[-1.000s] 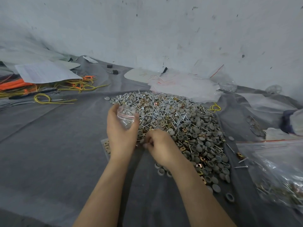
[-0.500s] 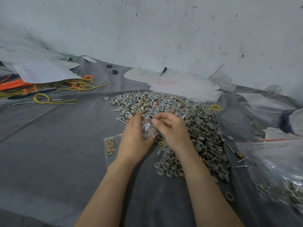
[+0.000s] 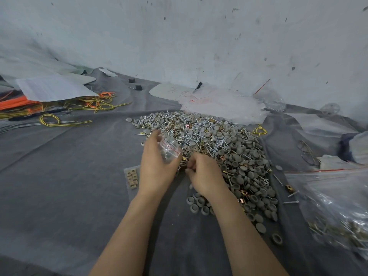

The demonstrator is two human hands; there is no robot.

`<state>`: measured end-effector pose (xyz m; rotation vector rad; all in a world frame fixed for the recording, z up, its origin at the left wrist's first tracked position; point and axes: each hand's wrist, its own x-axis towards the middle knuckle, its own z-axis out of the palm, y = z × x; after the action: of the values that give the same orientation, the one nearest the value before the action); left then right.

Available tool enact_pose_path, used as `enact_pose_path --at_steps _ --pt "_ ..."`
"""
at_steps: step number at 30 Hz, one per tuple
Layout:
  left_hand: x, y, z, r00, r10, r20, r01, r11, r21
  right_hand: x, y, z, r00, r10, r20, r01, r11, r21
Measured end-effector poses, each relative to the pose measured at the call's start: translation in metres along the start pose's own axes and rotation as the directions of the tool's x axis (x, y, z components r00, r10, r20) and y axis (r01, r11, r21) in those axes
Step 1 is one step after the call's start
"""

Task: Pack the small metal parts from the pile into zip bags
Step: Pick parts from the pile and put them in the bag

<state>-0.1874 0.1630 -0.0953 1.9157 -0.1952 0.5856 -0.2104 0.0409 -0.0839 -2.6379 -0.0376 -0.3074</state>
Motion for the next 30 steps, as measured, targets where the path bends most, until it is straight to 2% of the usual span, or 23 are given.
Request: enact_pose_path --at_steps 2,5,7,11,14,16,18,21,23,25,30 --pt "-0.001 -0.001 0.001 0.999 0.011 0.036 -0.012 1.0 0.019 0.002 0.002 -0.001 0.999 0.016 -0.03 -0.014 0.998 0.067" --pt "-0.003 -0.002 0.002 0.995 0.045 0.091 -0.05 0.997 0.063 0.006 0.0 -0.008 0.967 0.064 -0.246 0.002 0.966 0.259" --pt "-0.003 -0.004 0.003 0.989 0.063 0.134 -0.073 0.995 0.074 0.007 -0.002 -0.013 0.942 0.114 -0.315 0.034 0.903 0.429" --pt "-0.006 -0.003 0.004 0.979 0.087 0.185 -0.11 0.987 0.117 0.006 -0.009 -0.014 0.976 0.078 -0.206 0.063 0.796 0.602" --pt "-0.004 0.003 0.001 0.993 0.057 0.103 -0.065 0.995 0.07 0.007 -0.009 -0.013 0.98 0.073 -0.187 0.069 0.754 0.653" --pt "-0.001 0.007 -0.003 1.0 -0.012 -0.022 0.012 1.0 -0.004 0.007 -0.005 -0.012 0.969 0.082 -0.233 0.069 0.815 0.575" --pt "0.001 0.01 -0.008 0.99 -0.076 -0.122 0.066 0.995 -0.08 0.005 -0.003 -0.009 0.969 0.0 -0.245 0.097 0.919 0.381" --pt "0.002 0.013 -0.013 0.974 -0.138 -0.18 0.108 0.98 -0.169 0.001 -0.005 0.004 0.983 -0.159 -0.094 0.169 0.98 0.106" --pt "0.002 0.015 -0.014 0.972 -0.145 -0.183 0.111 0.977 -0.183 0.0 -0.006 0.013 0.983 -0.185 0.001 0.185 0.98 -0.074" --pt "0.001 0.016 -0.013 0.974 -0.145 -0.174 0.114 0.978 -0.177 -0.001 -0.007 0.017 0.984 -0.176 0.0 0.174 0.976 -0.134" --pt "-0.001 0.017 -0.013 0.977 -0.135 -0.165 0.108 0.981 -0.161 -0.004 -0.008 0.023 0.972 -0.227 -0.064 0.218 0.969 -0.12"
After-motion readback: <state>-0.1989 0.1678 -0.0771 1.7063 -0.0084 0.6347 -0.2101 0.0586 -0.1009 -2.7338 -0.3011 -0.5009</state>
